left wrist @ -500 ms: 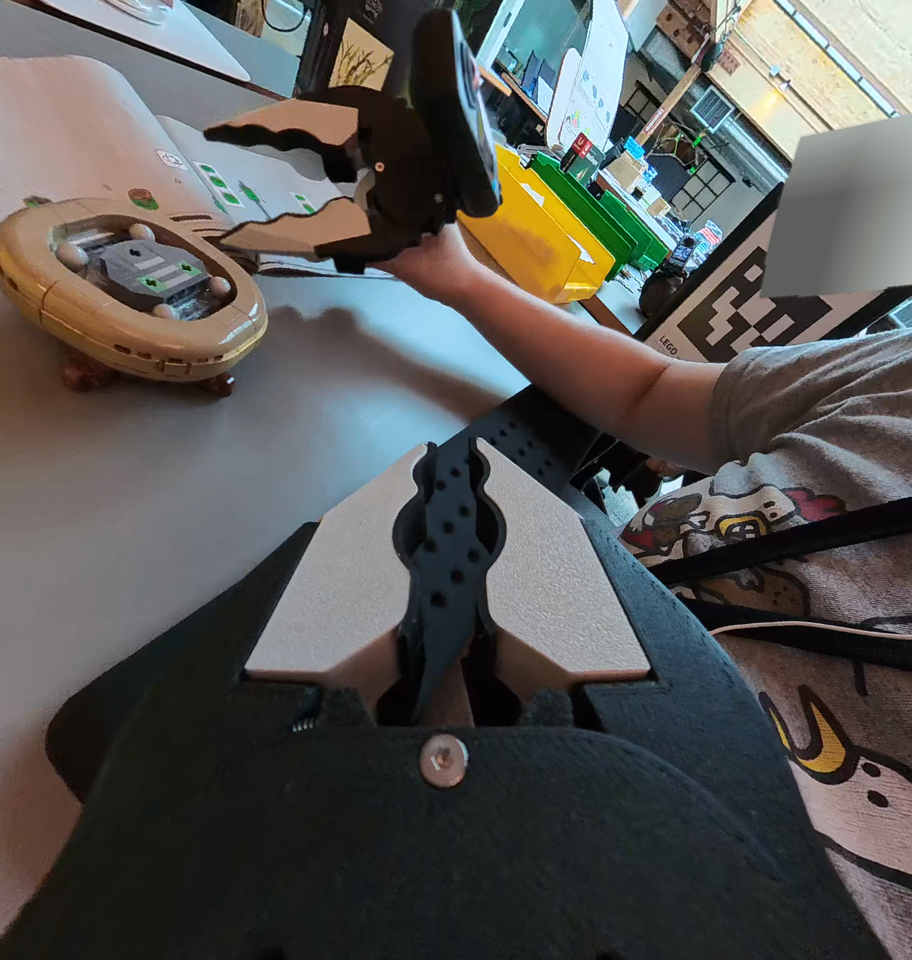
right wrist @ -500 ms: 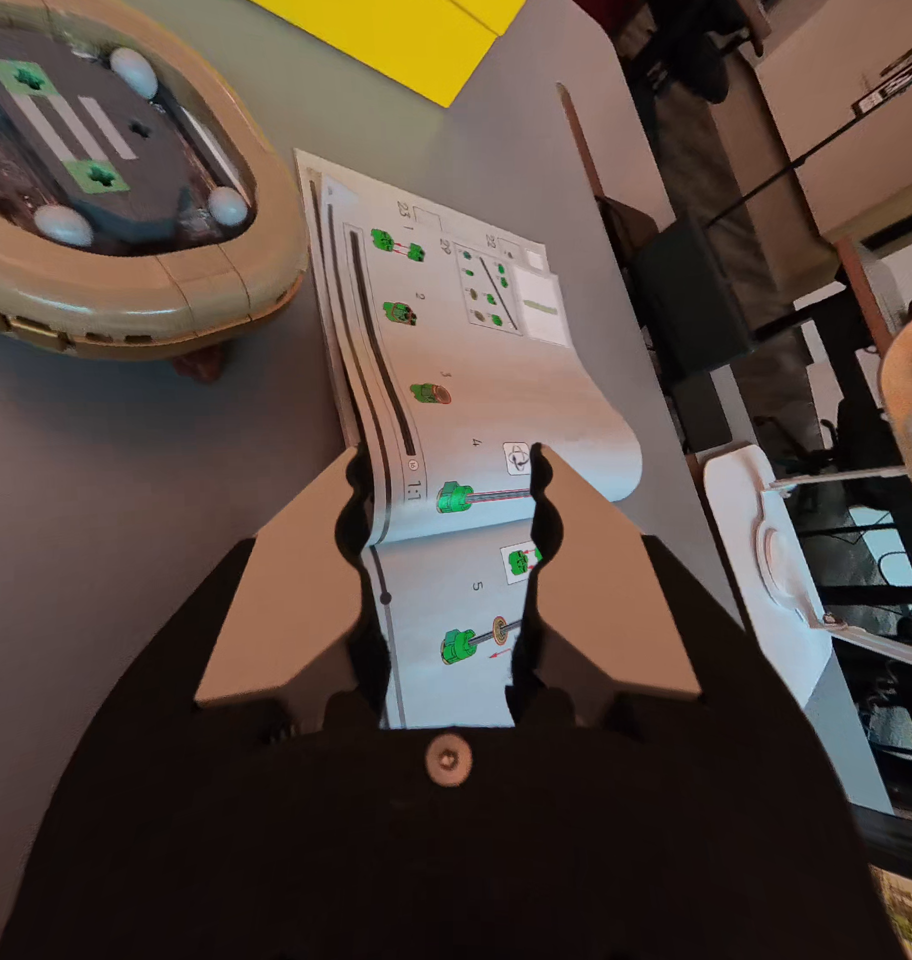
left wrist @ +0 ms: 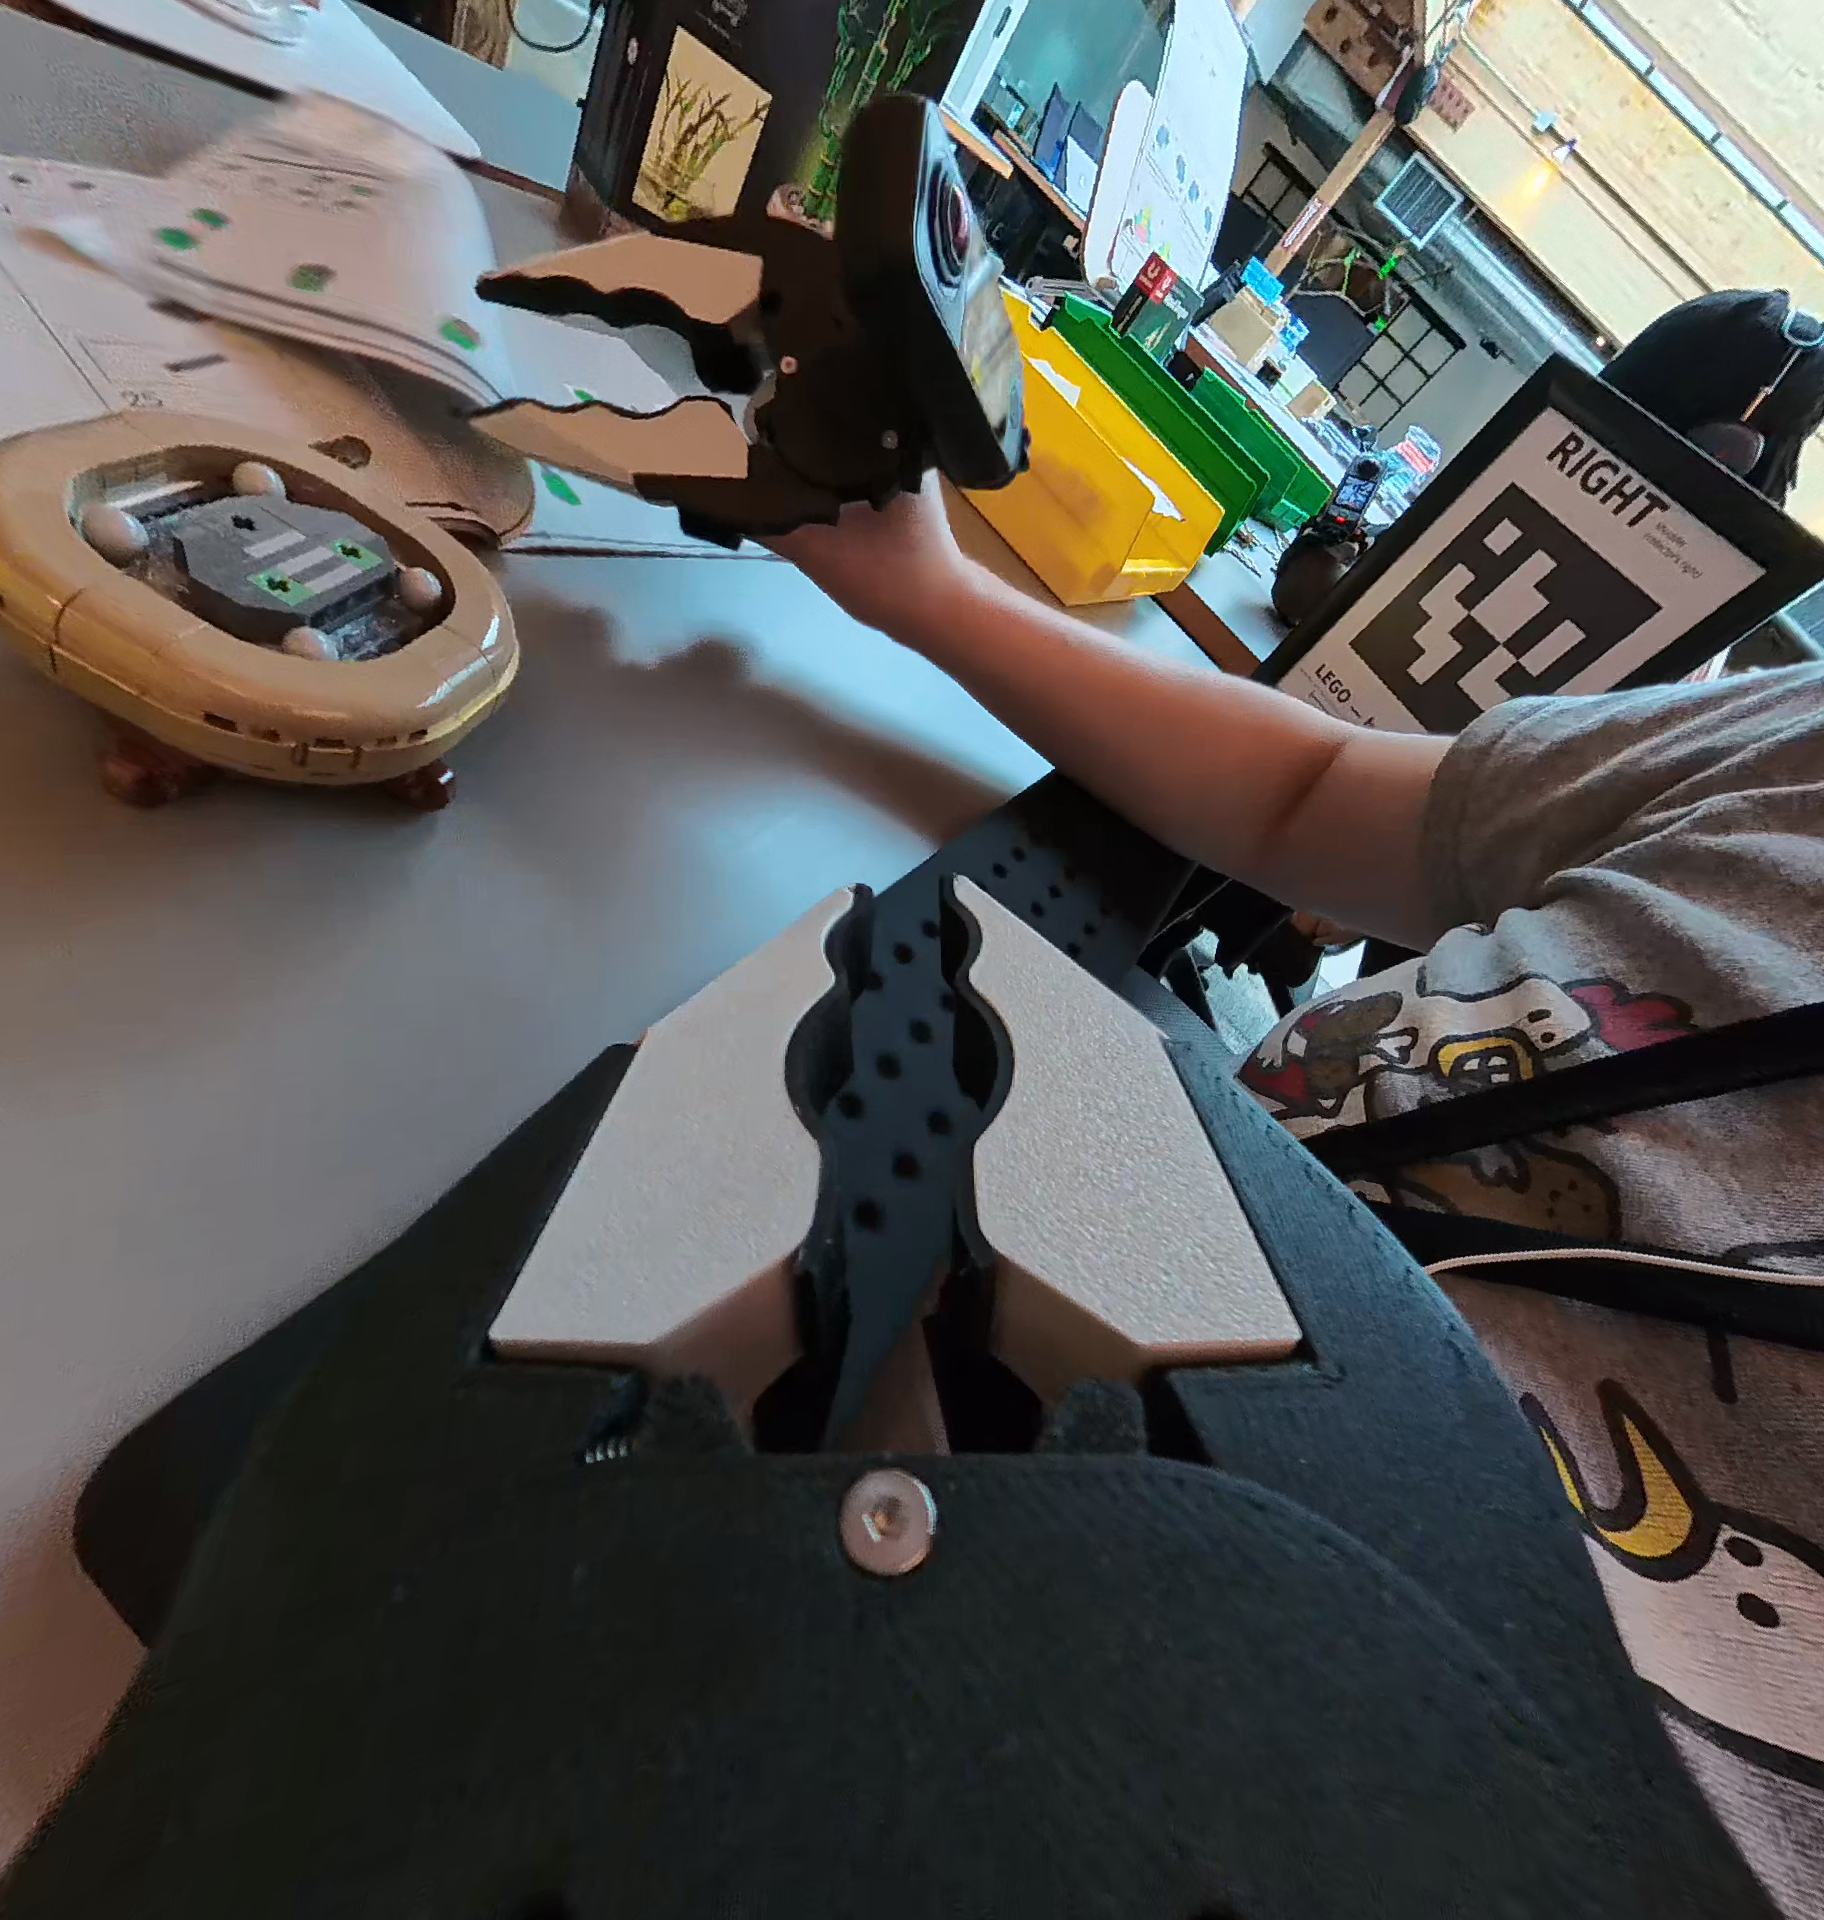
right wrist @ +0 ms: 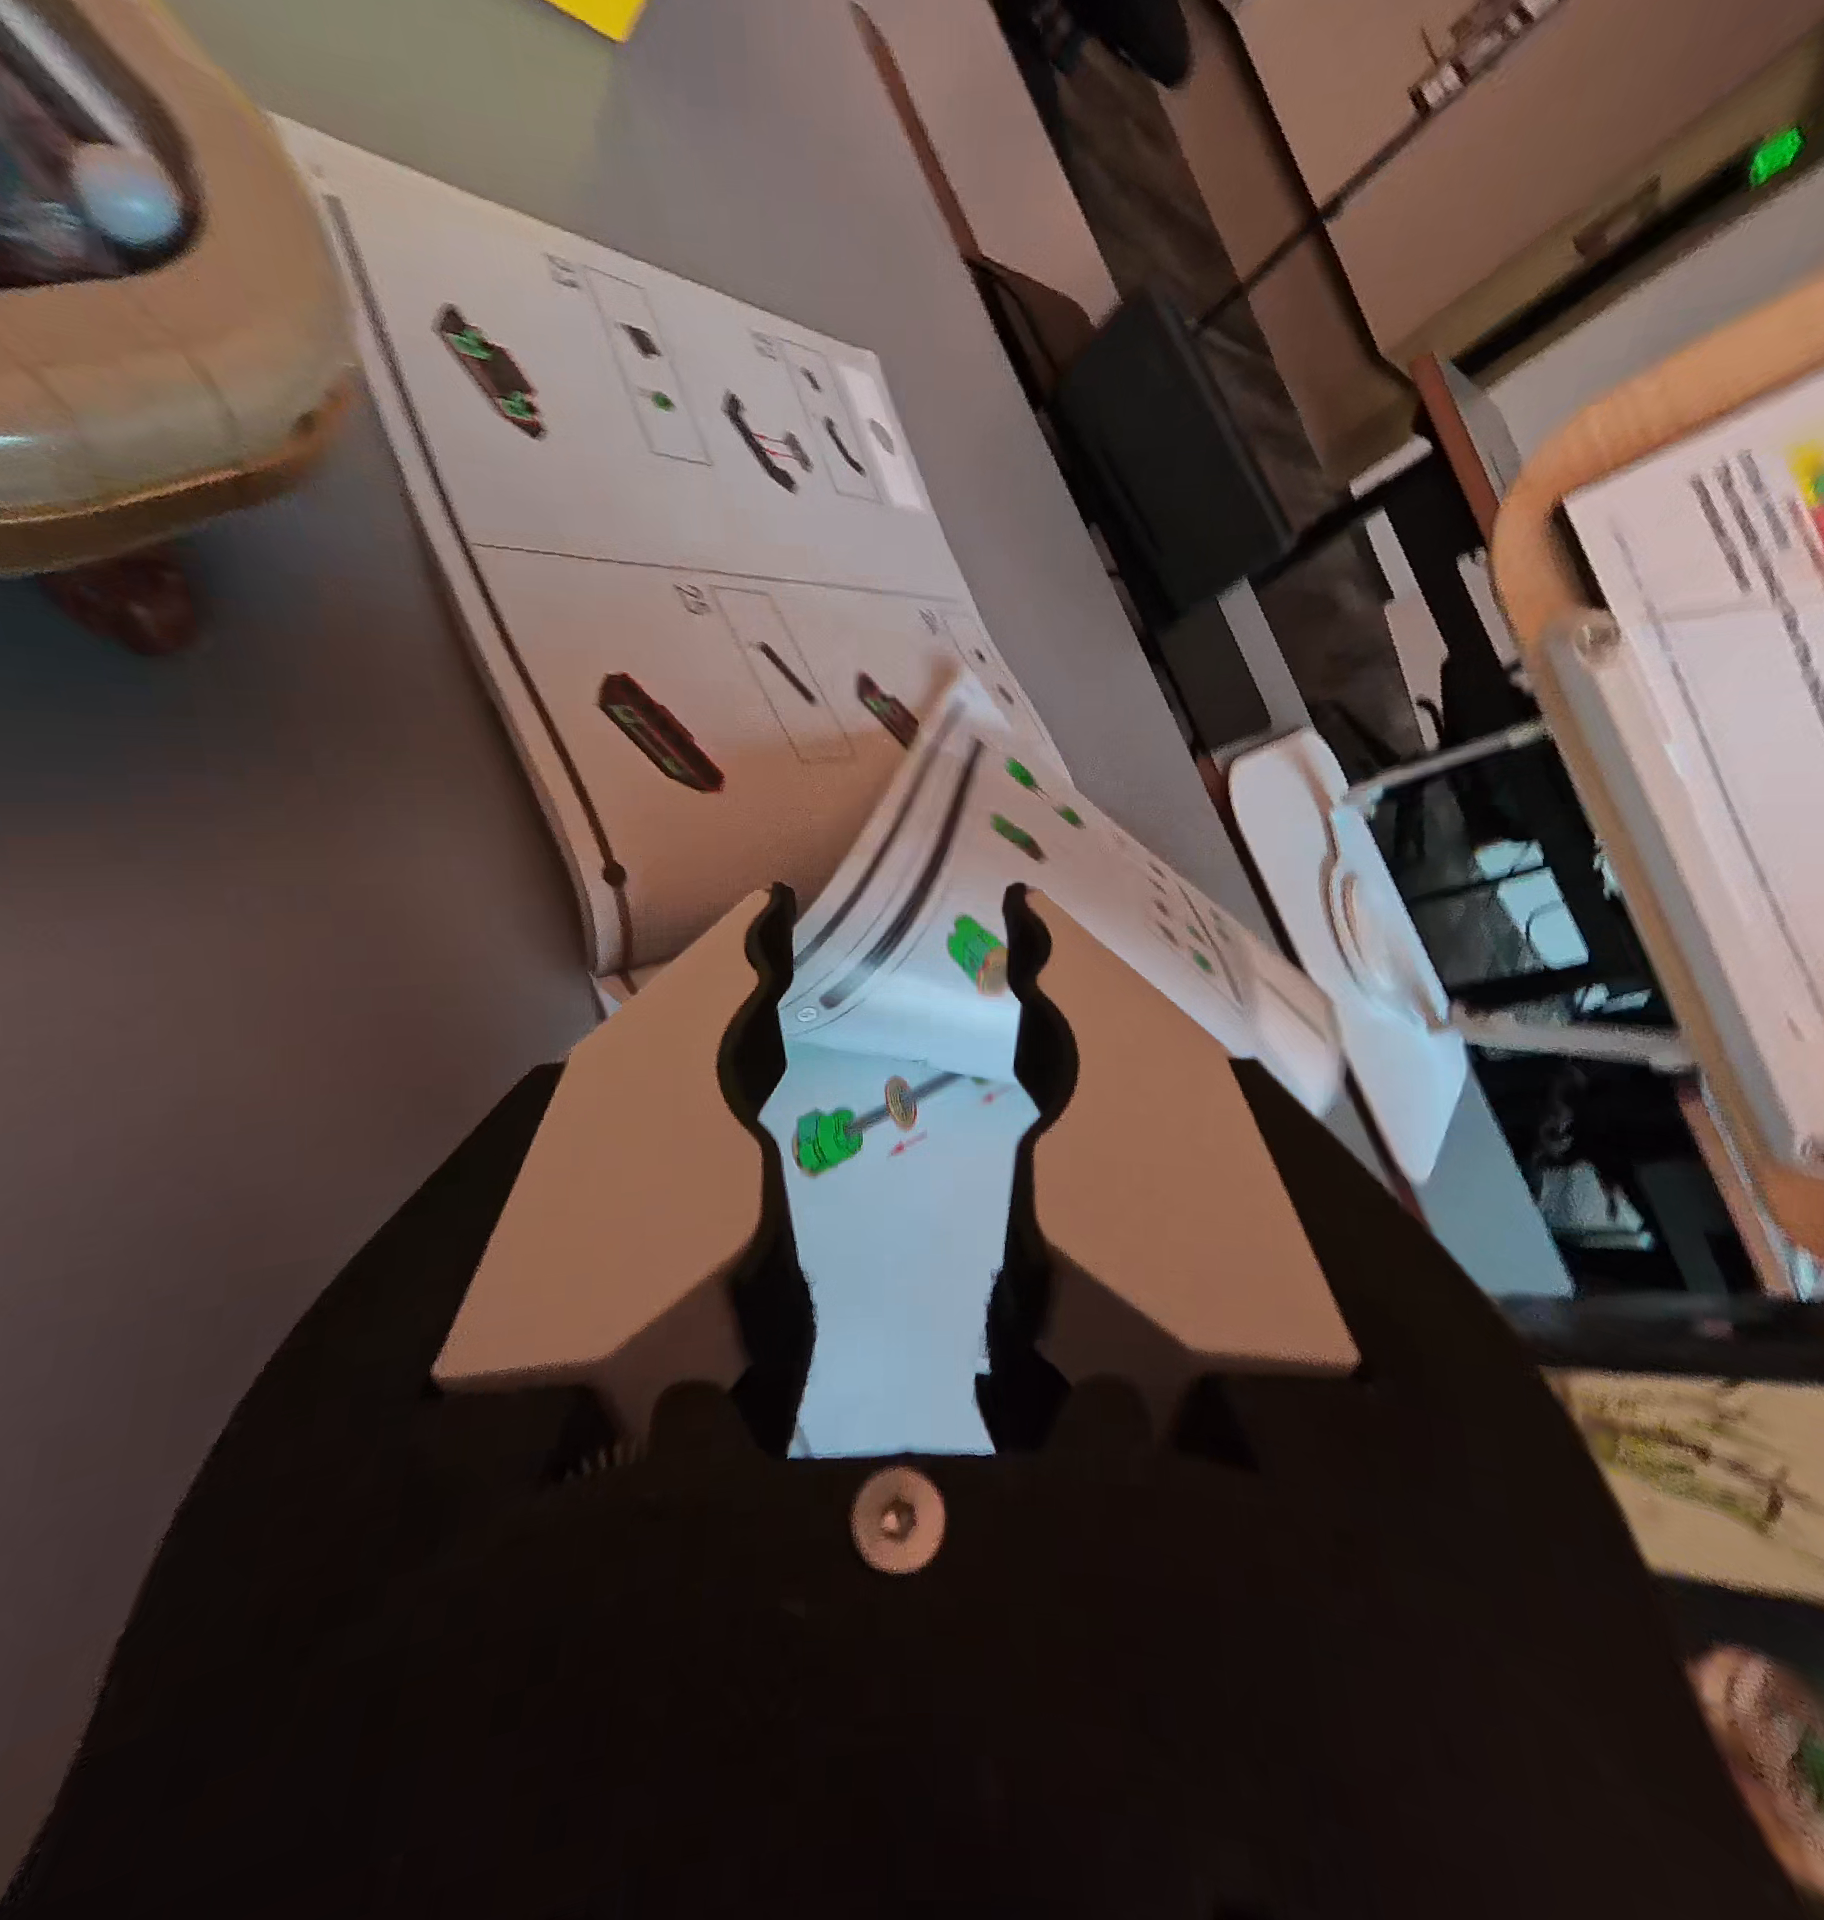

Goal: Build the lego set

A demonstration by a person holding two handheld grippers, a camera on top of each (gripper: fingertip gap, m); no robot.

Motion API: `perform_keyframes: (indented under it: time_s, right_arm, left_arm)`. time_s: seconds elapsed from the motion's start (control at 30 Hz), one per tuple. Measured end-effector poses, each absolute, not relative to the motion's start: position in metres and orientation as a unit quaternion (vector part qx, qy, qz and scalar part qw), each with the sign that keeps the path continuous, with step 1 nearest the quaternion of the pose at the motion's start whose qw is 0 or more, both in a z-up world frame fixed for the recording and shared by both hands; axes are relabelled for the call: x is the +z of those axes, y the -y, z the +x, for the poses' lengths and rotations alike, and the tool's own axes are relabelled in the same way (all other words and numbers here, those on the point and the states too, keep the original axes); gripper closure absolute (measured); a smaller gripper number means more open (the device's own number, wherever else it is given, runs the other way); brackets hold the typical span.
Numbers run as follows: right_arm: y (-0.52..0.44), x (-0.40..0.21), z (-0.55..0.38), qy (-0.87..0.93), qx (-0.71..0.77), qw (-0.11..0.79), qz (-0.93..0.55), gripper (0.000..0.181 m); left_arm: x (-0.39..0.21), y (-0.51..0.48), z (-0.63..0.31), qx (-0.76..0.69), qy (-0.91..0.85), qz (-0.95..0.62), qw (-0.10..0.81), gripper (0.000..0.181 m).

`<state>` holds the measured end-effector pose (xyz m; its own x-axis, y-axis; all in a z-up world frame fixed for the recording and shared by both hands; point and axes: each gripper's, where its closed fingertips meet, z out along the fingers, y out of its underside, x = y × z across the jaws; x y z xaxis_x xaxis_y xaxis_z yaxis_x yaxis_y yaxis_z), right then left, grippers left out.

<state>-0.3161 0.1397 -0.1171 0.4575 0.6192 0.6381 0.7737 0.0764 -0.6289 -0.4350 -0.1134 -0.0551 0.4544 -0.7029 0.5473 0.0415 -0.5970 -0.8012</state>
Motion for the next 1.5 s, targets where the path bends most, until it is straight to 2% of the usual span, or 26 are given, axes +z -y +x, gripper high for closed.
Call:
perform_keyframes:
  time_s: [0.1, 0.3, 0.43, 0.6, 0.67, 0.77, 1.0, 1.2, 1.5]
  right_arm:
    - [-0.137, -0.123, -0.293, 0.431, -0.041, 0.513, -0.741, 0.14]
    - [-0.114, -0.152, -0.256, 0.204, 0.122, 0.41, -0.88, 0.129]
    - [-0.098, -0.146, -0.241, 0.071, 0.256, 0.376, -0.888, 0.123]
    - [-0.099, -0.14, -0.223, -0.043, 0.38, 0.356, -0.853, 0.124]
    - [-0.102, -0.135, -0.216, -0.081, 0.437, 0.34, -0.829, 0.129]
    - [-0.108, -0.13, -0.201, -0.127, 0.498, 0.322, -0.795, 0.156]
    - [-0.109, -0.146, -0.178, -0.142, 0.476, 0.294, -0.817, 0.161]
    - [-0.106, -0.161, -0.183, -0.125, 0.475, 0.27, -0.828, 0.18]
    - [-0.105, -0.157, -0.183, -0.12, 0.49, 0.282, -0.816, 0.181]
  left_arm:
    - [-0.054, 0.113, -0.433, -0.469, -0.224, -0.757, 0.396, 0.171]
    - [-0.054, 0.113, -0.43, -0.485, -0.215, -0.75, 0.395, 0.171]
    - [-0.052, 0.115, -0.429, -0.483, -0.224, -0.749, 0.393, 0.171]
    - [-0.049, 0.113, -0.429, -0.473, -0.234, -0.748, 0.402, 0.171]
    - [-0.05, 0.111, -0.428, -0.478, -0.233, -0.748, 0.397, 0.171]
    - [-0.049, 0.111, -0.425, -0.48, -0.234, -0.748, 0.394, 0.171]
    - [-0.038, 0.107, -0.419, -0.483, -0.236, -0.739, 0.406, 0.171]
    - [-0.038, 0.102, -0.419, -0.476, -0.236, -0.742, 0.409, 0.17]
    - [-0.041, 0.087, -0.436, -0.457, -0.21, -0.753, 0.423, 0.17]
